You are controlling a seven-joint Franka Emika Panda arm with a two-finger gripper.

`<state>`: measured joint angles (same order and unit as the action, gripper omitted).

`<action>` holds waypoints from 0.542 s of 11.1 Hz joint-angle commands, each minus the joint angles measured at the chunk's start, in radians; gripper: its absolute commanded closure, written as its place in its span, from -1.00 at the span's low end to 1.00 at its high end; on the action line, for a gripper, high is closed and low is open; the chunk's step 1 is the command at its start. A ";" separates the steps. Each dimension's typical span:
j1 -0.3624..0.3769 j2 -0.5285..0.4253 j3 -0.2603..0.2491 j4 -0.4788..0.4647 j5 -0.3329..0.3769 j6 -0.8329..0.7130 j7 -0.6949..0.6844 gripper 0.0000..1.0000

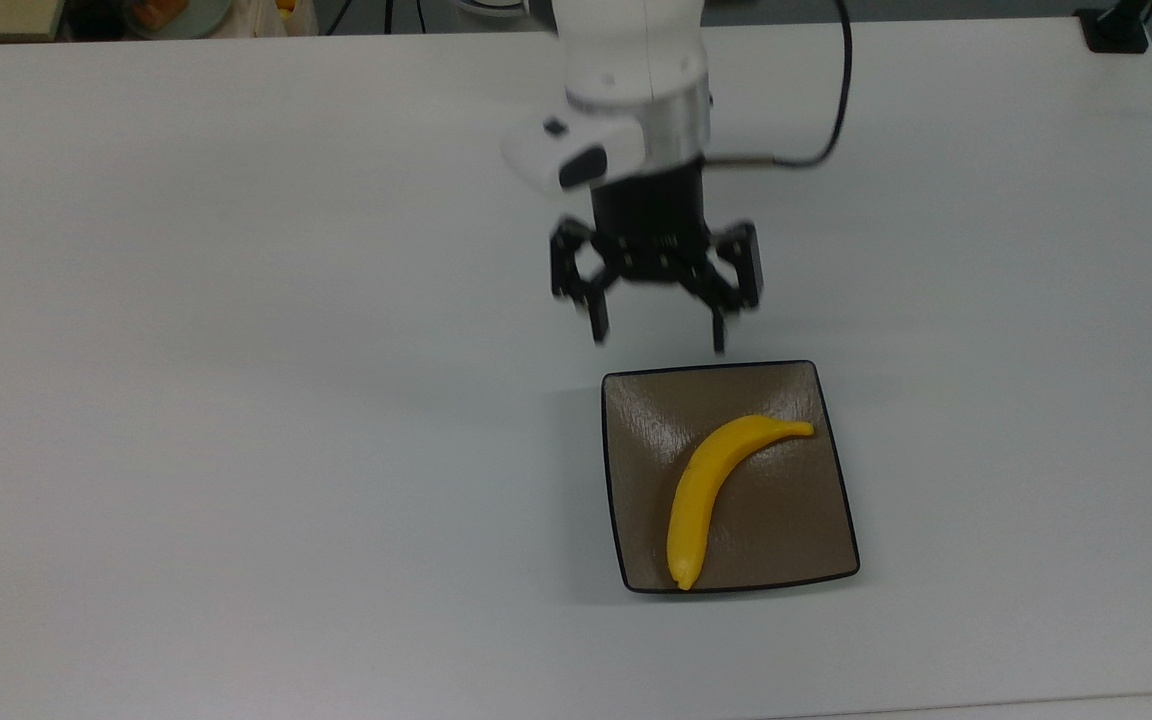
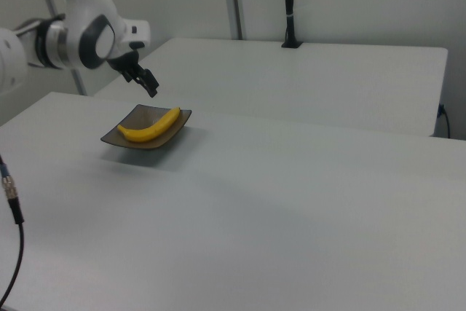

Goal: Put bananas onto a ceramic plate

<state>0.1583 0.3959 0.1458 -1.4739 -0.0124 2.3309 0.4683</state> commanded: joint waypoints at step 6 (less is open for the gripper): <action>-0.034 -0.425 -0.064 -0.120 -0.008 -0.752 -0.093 -1.00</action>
<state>0.1285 0.0700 0.1184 -1.5119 -0.0155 1.6459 0.4629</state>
